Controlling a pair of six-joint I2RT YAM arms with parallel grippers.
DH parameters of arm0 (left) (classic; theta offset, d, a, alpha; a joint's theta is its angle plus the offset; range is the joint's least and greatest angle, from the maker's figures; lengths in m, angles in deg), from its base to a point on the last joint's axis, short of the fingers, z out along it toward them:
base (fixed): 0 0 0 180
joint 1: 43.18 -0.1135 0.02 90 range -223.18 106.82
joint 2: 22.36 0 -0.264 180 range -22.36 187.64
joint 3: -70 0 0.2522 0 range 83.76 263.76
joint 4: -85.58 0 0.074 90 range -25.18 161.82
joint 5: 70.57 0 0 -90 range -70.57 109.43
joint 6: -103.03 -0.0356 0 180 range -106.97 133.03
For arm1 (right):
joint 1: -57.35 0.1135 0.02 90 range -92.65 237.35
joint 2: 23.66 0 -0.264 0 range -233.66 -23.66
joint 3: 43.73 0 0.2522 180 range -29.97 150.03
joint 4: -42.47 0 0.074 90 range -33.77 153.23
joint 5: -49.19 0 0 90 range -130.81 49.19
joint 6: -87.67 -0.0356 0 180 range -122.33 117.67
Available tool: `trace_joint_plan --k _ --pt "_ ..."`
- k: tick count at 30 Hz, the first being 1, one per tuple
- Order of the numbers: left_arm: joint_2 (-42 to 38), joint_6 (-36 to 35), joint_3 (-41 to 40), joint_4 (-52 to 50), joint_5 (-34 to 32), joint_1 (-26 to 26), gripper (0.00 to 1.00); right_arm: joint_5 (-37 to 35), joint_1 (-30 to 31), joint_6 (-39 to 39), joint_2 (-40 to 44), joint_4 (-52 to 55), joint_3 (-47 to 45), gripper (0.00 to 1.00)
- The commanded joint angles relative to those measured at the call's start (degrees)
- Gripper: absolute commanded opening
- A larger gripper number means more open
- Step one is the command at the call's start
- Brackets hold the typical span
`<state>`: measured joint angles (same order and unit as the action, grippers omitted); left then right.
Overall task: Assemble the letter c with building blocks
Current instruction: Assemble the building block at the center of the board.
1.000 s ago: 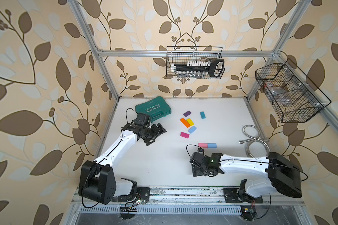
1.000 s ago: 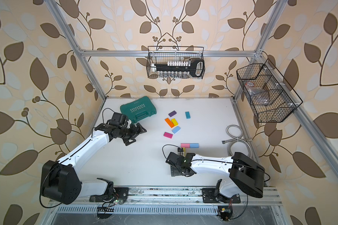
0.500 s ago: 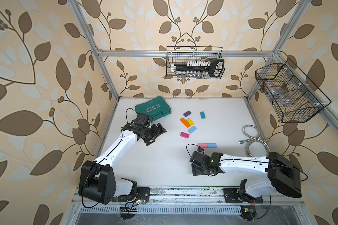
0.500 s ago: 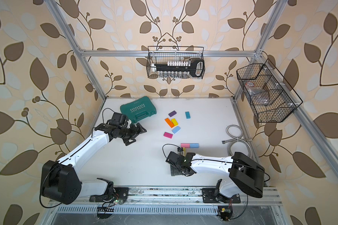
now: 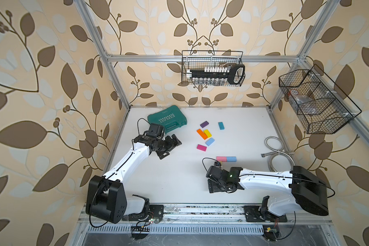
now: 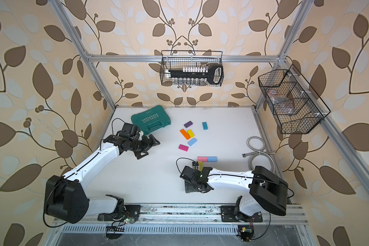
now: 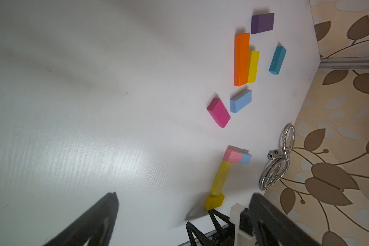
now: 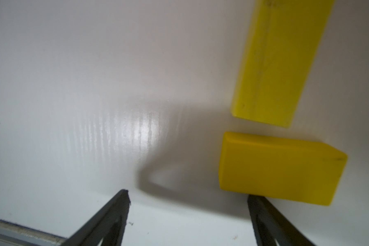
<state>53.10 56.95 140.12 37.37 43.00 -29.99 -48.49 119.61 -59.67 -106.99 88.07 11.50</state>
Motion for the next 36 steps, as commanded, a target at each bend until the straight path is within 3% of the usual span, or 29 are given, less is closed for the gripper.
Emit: trace_joint_plan --k 1,36 --pt "-0.58 0.23 1.91 0.32 -0.42 0.61 0.99 0.43 0.39 0.39 -1.20 0.25 1.65 0.86" --pt "-0.50 0.20 1.56 0.58 -0.37 0.61 0.99 -0.52 -1.53 1.01 -3.06 -0.37 2.17 0.86"
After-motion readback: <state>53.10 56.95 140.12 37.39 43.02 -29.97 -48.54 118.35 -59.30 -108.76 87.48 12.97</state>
